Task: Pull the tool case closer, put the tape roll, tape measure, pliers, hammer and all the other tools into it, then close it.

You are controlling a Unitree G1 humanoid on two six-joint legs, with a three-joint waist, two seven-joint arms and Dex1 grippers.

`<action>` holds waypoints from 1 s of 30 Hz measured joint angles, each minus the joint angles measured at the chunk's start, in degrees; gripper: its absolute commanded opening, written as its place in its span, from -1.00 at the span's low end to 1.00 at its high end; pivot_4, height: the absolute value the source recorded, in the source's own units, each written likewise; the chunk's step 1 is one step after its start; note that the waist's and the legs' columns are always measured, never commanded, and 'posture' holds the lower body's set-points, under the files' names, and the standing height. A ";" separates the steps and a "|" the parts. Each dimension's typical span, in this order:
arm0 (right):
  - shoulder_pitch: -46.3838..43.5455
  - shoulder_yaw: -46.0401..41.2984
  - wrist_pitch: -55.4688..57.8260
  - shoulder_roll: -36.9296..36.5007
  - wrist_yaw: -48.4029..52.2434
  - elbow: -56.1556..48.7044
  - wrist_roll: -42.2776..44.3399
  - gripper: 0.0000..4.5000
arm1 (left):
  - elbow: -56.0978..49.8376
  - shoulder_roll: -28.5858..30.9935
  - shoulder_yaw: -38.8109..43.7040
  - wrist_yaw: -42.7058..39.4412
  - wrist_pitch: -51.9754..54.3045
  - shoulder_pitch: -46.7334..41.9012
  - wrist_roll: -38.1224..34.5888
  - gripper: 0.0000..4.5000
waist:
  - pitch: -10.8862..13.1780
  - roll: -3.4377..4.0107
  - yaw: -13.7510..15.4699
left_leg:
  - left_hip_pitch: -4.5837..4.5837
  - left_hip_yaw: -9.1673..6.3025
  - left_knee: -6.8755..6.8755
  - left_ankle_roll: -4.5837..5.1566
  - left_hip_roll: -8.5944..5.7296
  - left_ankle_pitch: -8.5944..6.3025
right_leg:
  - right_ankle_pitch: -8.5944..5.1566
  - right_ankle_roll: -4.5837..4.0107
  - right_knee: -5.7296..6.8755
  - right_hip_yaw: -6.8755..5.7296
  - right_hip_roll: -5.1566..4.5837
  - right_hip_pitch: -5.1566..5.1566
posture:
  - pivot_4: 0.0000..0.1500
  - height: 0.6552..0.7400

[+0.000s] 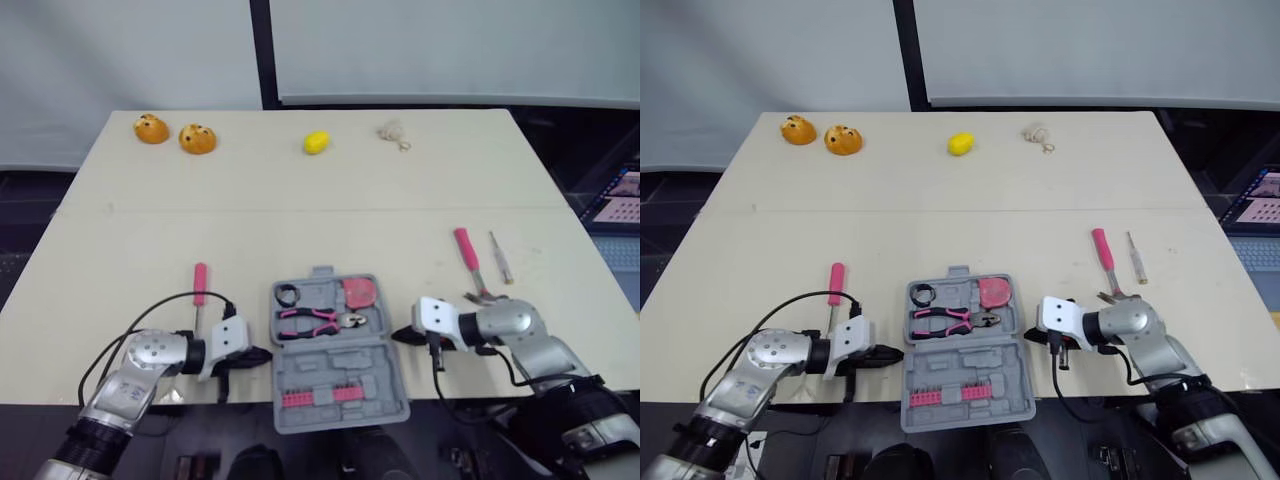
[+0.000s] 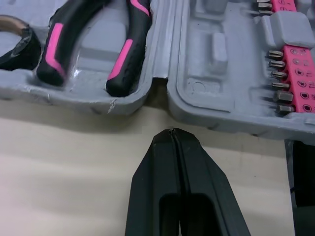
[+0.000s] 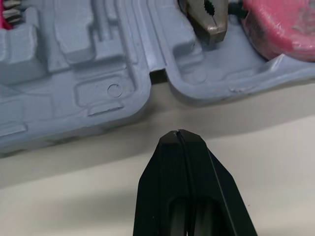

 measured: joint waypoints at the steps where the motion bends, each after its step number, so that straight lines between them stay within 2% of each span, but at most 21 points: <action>1: 0.01 0.06 0.23 0.49 0.00 -0.17 0.00 -1.00 | 0.23 -0.34 -0.10 0.11 0.03 -0.43 0.25 -0.97 | 0.00 0.00 0.02 | 0.00 0.00 0.02 0.00 0.00 0.00 | 0.00 0.00 0.01 0.00 0.00 0.01 | 1.00 1.00; 13: -3.01 1.02 7.33 7.84 -3.28 -1.71 -1.54 -1.00 | 8.28 -0.11 1.25 1.64 -1.32 -6.85 1.41 -0.97 | 0.00 0.01 -0.17 | 0.02 0.04 0.21 -0.02 0.02 0.01 | -0.01 -0.02 0.23 0.04 0.03 -0.05 | 1.00 1.00; 23: -10.83 1.85 7.37 12.31 -6.11 5.42 -2.96 -1.00 | 16.79 0.23 2.59 3.14 -4.39 -12.81 3.56 -0.97 | 0.01 0.02 -0.07 | -0.08 0.10 0.24 -0.02 0.04 0.01 | -0.02 -0.04 0.23 0.04 0.03 -0.18 | 1.00 1.00; 30: -12.02 1.85 6.19 12.24 -7.16 9.30 -3.93 -1.00 | 18.68 -2.07 2.43 5.01 -4.68 -15.07 5.24 -0.97 | 0.01 0.02 0.08 | -0.11 0.11 0.26 -0.02 0.04 0.01 | -0.02 -0.04 0.23 0.04 0.02 -0.18 | 1.00 1.00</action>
